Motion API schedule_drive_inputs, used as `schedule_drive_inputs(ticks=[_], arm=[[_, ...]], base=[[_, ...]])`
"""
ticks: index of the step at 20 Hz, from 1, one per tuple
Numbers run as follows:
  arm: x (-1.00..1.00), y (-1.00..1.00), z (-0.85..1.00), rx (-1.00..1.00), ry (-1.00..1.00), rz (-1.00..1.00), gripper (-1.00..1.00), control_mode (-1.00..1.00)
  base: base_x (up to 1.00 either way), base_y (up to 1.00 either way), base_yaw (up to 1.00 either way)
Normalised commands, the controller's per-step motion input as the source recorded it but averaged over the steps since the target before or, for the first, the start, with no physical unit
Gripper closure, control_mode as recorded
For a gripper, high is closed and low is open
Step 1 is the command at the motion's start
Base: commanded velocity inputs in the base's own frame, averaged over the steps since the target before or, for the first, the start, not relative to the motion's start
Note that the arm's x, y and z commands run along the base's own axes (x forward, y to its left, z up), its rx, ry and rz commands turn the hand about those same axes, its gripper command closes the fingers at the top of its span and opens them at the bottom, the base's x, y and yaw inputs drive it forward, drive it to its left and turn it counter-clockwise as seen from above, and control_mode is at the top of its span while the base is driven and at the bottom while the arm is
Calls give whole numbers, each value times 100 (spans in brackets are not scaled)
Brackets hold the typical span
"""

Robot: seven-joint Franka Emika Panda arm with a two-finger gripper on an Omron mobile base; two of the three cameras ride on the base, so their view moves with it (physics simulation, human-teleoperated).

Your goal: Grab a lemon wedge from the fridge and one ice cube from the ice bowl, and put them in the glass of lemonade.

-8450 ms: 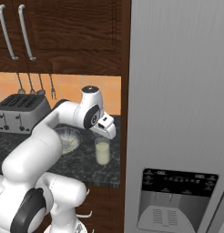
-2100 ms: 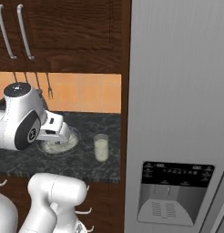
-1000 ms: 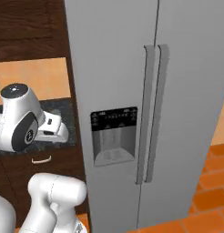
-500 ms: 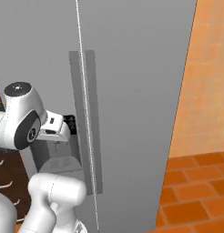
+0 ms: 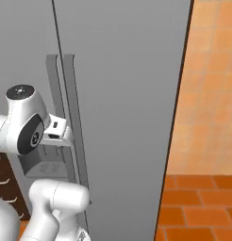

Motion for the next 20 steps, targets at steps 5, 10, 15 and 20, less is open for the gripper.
schedule_drive_inputs(ticks=[5,10,15,20], arm=[[0,0,0,0,0,0,-100,100],[0,0,0,0,0,0,-100,100],[0,0,0,0,0,0,-100,100],[0,0,0,0,0,0,-100,100]], base=[[5,-8,39],[0,-44,33],[-25,-10,2],[-80,0,-1]])
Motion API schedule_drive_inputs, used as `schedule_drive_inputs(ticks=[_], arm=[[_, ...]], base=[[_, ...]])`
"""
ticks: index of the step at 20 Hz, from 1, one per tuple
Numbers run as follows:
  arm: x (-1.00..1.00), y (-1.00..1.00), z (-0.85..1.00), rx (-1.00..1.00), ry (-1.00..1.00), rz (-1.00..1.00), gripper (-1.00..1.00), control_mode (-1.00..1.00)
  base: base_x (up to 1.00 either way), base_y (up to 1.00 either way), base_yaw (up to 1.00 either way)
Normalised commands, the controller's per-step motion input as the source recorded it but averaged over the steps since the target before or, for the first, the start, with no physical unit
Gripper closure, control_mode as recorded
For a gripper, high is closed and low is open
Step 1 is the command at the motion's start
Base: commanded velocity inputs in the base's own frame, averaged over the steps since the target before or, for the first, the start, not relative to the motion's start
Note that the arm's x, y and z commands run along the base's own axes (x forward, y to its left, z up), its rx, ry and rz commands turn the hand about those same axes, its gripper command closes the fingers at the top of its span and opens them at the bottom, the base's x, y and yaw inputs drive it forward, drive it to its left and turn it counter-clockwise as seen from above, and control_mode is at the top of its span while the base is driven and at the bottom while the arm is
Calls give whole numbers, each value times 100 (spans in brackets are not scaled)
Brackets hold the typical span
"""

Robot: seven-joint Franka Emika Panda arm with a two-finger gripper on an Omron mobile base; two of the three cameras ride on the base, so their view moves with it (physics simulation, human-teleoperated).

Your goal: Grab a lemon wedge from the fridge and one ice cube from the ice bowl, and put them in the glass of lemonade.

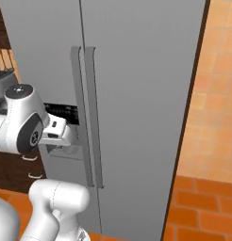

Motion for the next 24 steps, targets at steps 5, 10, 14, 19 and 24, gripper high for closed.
schedule_drive_inputs(ticks=[5,10,14,19,24], arm=[[0,0,0,0,0,0,-100,100],[0,0,0,0,0,0,-100,100],[0,0,0,0,0,0,-100,100],[0,0,0,0,0,0,-100,100],[0,0,0,0,0,0,-100,100]], base=[[-14,-17,-11],[2,-14,-15],[-5,-31,-16],[-45,-21,-3],[-68,-5,0]])
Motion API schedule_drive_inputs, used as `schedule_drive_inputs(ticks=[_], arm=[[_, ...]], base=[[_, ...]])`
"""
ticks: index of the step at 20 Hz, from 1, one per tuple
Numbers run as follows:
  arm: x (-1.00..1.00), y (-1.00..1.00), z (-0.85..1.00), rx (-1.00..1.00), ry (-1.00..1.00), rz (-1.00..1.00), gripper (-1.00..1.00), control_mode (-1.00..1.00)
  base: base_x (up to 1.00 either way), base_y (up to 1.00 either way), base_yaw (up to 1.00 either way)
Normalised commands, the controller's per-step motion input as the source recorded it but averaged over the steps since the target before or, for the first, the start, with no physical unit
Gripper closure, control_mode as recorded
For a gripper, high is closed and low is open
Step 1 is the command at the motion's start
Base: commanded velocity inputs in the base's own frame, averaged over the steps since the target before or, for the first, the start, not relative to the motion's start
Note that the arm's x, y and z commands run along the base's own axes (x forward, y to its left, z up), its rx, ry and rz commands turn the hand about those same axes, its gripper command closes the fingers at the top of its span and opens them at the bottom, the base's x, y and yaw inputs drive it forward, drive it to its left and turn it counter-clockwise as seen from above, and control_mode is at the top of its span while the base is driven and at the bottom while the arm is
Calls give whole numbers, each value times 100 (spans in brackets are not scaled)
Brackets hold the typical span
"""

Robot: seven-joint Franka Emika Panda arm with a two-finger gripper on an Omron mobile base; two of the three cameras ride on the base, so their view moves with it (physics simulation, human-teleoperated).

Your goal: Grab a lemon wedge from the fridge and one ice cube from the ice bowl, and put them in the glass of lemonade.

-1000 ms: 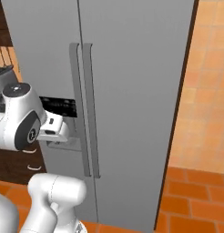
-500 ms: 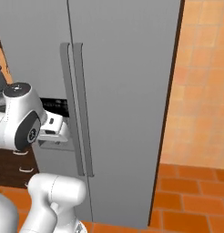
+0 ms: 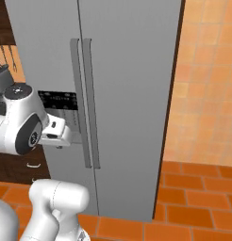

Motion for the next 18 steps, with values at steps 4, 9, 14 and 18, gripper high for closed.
schedule_drive_inputs(ticks=[4,9,14,18], arm=[[0,0,0,0,0,0,-100,100],[0,0,0,0,0,0,-100,100],[0,0,0,0,0,0,-100,-100],[0,2,0,0,-1,-4,-100,-100]], base=[[-3,-3,0],[0,-1,0],[0,0,0],[0,0,0]])
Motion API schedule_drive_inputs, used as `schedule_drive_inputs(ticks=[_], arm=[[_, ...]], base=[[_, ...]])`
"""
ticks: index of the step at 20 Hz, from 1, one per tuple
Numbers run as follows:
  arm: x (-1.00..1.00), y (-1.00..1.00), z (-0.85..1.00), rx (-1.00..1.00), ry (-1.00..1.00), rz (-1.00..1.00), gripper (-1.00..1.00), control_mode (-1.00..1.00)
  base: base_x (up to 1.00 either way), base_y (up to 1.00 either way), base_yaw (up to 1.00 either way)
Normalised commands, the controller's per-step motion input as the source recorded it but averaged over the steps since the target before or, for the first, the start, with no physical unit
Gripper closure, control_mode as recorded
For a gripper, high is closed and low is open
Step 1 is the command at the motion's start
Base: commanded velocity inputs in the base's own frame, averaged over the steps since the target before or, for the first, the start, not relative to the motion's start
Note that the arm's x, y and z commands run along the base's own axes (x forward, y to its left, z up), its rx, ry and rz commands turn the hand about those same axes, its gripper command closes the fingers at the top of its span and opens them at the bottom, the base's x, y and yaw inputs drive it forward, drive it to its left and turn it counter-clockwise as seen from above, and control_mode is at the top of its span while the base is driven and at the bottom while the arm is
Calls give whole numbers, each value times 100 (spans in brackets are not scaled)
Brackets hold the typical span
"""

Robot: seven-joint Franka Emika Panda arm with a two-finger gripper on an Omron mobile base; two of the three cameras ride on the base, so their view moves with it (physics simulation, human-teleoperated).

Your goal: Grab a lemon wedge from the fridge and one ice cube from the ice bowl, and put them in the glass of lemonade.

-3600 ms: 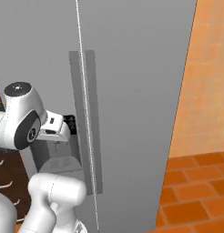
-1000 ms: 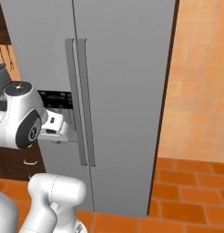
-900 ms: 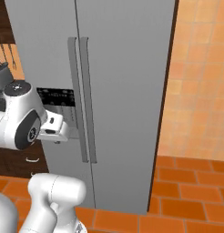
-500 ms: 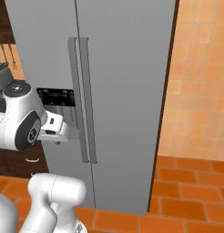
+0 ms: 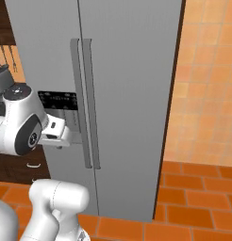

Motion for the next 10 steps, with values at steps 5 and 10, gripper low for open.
schedule_drive_inputs(ticks=[5,10], arm=[[13,-19,1,0,-7,-17,-100,-100],[39,-64,87,-2,-9,-8,-100,-100]], base=[[0,0,0],[0,0,0]])
